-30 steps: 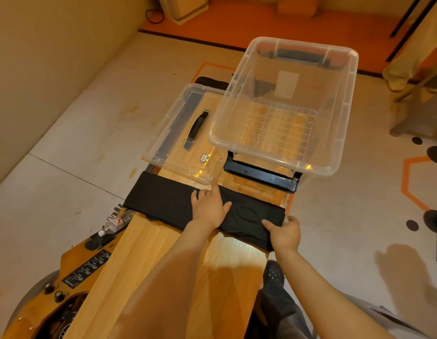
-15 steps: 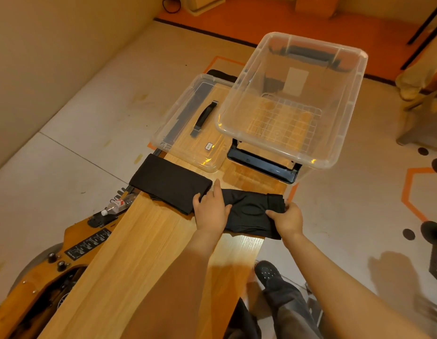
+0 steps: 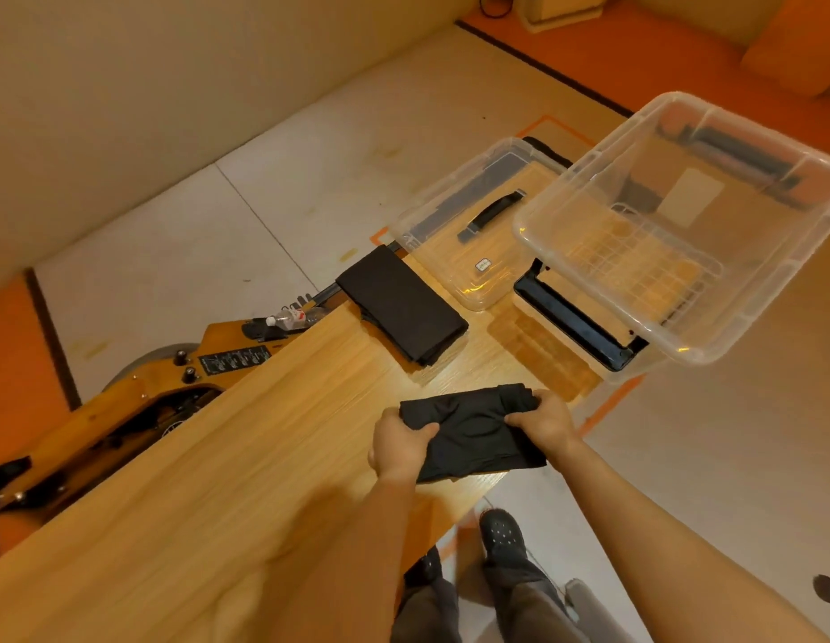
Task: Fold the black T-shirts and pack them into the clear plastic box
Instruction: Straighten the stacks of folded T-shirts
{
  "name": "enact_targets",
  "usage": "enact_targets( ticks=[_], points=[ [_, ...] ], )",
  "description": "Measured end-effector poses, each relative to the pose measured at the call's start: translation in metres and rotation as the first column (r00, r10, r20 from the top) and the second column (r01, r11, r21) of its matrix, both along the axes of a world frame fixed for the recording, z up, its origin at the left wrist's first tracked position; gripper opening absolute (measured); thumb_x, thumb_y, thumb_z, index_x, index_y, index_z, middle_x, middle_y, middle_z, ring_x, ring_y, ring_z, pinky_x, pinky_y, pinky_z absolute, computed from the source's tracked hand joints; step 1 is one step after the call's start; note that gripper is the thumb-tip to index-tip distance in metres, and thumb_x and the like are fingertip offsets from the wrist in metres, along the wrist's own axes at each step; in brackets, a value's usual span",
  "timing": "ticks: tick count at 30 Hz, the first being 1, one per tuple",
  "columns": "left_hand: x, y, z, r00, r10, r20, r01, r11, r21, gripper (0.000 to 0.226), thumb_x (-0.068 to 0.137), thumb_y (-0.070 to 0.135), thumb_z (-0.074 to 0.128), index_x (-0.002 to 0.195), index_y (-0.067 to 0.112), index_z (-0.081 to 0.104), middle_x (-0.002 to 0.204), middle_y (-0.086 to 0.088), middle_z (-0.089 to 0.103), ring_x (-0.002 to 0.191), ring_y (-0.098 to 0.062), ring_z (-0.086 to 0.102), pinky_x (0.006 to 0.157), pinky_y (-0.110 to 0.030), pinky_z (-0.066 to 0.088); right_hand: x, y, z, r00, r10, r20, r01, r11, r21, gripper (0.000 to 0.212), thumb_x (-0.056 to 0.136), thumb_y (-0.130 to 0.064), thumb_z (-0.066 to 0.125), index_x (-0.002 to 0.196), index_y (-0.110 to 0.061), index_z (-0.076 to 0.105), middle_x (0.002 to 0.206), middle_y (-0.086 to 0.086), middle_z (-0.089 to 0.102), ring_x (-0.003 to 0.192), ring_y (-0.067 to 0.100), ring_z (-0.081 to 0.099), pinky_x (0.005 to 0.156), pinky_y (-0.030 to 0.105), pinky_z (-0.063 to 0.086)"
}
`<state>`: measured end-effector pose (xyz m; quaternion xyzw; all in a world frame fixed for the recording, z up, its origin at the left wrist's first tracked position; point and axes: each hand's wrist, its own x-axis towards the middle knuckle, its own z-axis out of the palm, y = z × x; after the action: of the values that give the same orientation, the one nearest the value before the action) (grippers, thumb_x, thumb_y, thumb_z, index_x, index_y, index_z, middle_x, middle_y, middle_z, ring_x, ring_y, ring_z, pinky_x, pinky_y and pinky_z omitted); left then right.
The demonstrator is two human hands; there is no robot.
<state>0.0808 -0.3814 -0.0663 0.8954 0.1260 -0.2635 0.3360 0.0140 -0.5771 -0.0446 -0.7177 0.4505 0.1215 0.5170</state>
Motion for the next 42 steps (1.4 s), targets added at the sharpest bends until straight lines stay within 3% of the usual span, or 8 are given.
enact_targets(
  ticks=[7, 12, 17, 21, 25, 33, 38, 42],
  points=[
    [-0.008, 0.001, 0.004, 0.999, -0.037, -0.007, 0.037, 0.994, -0.106, 0.053, 0.086, 0.041, 0.065, 0.127, 0.022, 0.036, 0.121, -0.004, 0.057, 0.11, -0.028, 0.057, 0.094, -0.047, 0.049, -0.002, -0.004, -0.002, 0.95, 0.313, 0.014, -0.309, 0.943, -0.122, 0.044, 0.089, -0.016, 0.065, 0.124, -0.003, 0.043, 0.108, 0.008, 0.055, 0.096, 0.023, 0.055, 0.081, 0.034, 0.047],
    [-0.019, 0.003, 0.002, 0.999, 0.033, 0.033, -0.029, 0.99, -0.136, 0.079, 0.091, 0.027, 0.063, 0.147, 0.02, 0.009, 0.153, -0.009, 0.031, 0.131, -0.033, 0.045, 0.104, -0.041, 0.043, -0.013, -0.015, -0.004, 0.959, 0.264, 0.104, -0.265, 0.964, -0.005, 0.062, 0.092, -0.018, 0.061, 0.143, -0.016, 0.024, 0.122, 0.0, 0.045, 0.104, 0.022, 0.055, 0.09, 0.037, 0.052],
    [-0.033, 0.009, -0.001, 0.983, -0.051, 0.176, 0.073, 0.99, -0.118, 0.038, 0.094, 0.019, 0.056, 0.106, 0.027, 0.022, 0.105, -0.014, 0.057, 0.079, -0.024, 0.059, 0.06, -0.028, 0.046, -0.023, -0.019, -0.006, 0.953, 0.174, 0.249, -0.171, 0.985, -0.034, 0.037, 0.092, -0.006, 0.062, 0.116, -0.011, 0.035, 0.113, 0.005, 0.05, 0.103, 0.02, 0.054, 0.084, 0.034, 0.054],
    [-0.038, 0.009, 0.004, 0.968, -0.105, 0.228, 0.124, 0.99, -0.071, 0.023, 0.097, 0.016, 0.051, 0.099, 0.019, 0.028, 0.089, -0.007, 0.047, 0.071, -0.016, 0.048, 0.052, -0.02, 0.031, -0.034, -0.016, -0.012, 0.918, 0.17, 0.358, -0.149, 0.985, -0.086, 0.018, 0.09, -0.001, 0.064, 0.085, -0.01, 0.049, 0.101, 0.002, 0.061, 0.099, 0.022, 0.058, 0.085, 0.042, 0.055],
    [-0.04, 0.011, 0.003, 0.954, -0.098, 0.284, 0.13, 0.987, -0.094, 0.019, 0.097, 0.013, 0.05, 0.089, 0.016, 0.033, 0.076, -0.001, 0.041, 0.065, -0.014, 0.041, 0.054, -0.025, 0.03, -0.036, -0.012, -0.009, 0.91, 0.21, 0.356, -0.17, 0.975, -0.141, 0.028, 0.089, 0.005, 0.06, 0.072, -0.016, 0.055, 0.128, 0.001, 0.053, 0.123, 0.017, 0.046, 0.098, 0.027, 0.041],
    [-0.036, 0.017, 0.001, 0.974, 0.106, 0.202, -0.038, 0.949, -0.313, 0.037, 0.087, -0.008, 0.054, 0.066, 0.018, 0.039, 0.066, 0.005, 0.04, 0.062, -0.009, 0.037, 0.064, -0.022, 0.035, -0.039, -0.012, -0.01, 0.898, 0.246, 0.364, -0.214, 0.969, -0.126, 0.022, 0.094, 0.0, 0.054, 0.084, -0.019, 0.06, 0.157, 0.006, 0.025, 0.146, 0.024, 0.021, 0.114, 0.041, 0.033],
    [-0.031, 0.018, 0.008, 0.997, 0.081, 0.019, -0.064, 0.891, -0.45, 0.044, 0.093, -0.011, 0.046, 0.085, 0.024, 0.072, 0.106, 0.006, 0.062, 0.1, -0.006, 0.057, 0.092, -0.021, 0.046, -0.042, -0.016, -0.016, 0.882, 0.313, 0.351, -0.29, 0.95, -0.117, 0.037, 0.092, 0.01, 0.048, 0.08, -0.015, 0.072, 0.154, -0.002, 0.024, 0.142, 0.013, 0.019, 0.115, 0.028, 0.02],
    [-0.025, 0.019, 0.01, 0.998, -0.059, -0.032, 0.04, 0.902, -0.43, 0.039, 0.094, -0.001, 0.052, 0.11, 0.032, 0.064, 0.128, 0.001, 0.052, 0.117, -0.014, 0.051, 0.104, -0.031, 0.044, -0.041, -0.015, -0.018, 0.911, 0.267, 0.314, -0.286, 0.958, 0.015, 0.036, 0.092, 0.007, 0.053, 0.084, -0.02, 0.076, 0.132, 0.007, 0.049, 0.126, 0.025, 0.047, 0.103, 0.032, 0.046]
  ],
)
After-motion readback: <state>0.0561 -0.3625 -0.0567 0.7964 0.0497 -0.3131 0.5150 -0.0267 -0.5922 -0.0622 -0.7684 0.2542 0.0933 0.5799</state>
